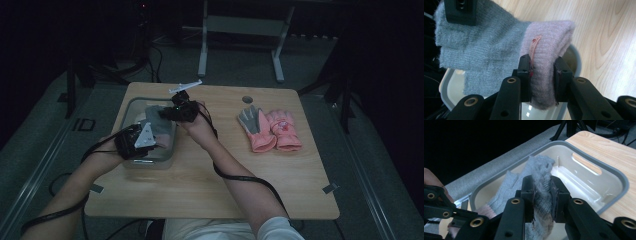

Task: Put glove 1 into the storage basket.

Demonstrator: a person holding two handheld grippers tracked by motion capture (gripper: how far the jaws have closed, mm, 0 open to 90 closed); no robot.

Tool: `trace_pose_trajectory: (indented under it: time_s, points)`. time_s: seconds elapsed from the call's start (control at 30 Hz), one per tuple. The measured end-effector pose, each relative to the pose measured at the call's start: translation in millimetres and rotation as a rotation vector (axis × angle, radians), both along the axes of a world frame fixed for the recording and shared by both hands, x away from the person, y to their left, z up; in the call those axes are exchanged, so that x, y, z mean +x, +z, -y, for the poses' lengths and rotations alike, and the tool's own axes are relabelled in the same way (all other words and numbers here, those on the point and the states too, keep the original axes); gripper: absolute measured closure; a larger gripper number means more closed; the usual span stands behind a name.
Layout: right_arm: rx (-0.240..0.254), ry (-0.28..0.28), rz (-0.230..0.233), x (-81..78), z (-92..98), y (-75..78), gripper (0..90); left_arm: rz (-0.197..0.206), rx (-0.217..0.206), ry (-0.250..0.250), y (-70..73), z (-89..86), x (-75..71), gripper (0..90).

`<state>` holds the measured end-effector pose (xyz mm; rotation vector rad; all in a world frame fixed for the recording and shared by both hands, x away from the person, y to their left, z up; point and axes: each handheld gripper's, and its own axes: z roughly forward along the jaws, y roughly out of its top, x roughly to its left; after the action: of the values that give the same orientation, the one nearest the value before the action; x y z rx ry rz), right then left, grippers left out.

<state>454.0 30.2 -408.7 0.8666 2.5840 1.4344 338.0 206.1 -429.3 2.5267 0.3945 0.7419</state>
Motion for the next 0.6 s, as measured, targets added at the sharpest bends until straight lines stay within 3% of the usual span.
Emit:
trace_pose_trajectory:
  time_s: [0.1, 0.23, 0.33, 0.4, 0.6]
  points:
    - [0.008, -0.013, -0.015, 7.2, -6.7, -8.6, 75.8, -0.014, 0.003, -0.010, -5.6, -5.0, 7.2, 71.6]
    - [-0.022, -0.032, -0.024, 17.4, -16.1, -21.2, 75.8, -0.041, 0.031, -0.015, -16.5, -8.1, 21.0, 71.6]
    - [-0.029, -0.042, -0.049, 25.6, -20.9, -30.2, 75.9, -0.083, 0.074, -0.031, -23.7, -11.6, 33.7, 71.6]
    - [-0.038, -0.052, -0.067, 30.1, -24.9, -37.4, 75.9, -0.131, 0.078, -0.036, -27.3, -14.9, 42.7, 71.6]
    - [-0.084, -0.083, -0.080, 39.0, -30.6, -58.1, 75.5, -0.184, 0.107, -0.048, -41.2, -12.2, 59.3, 71.5]
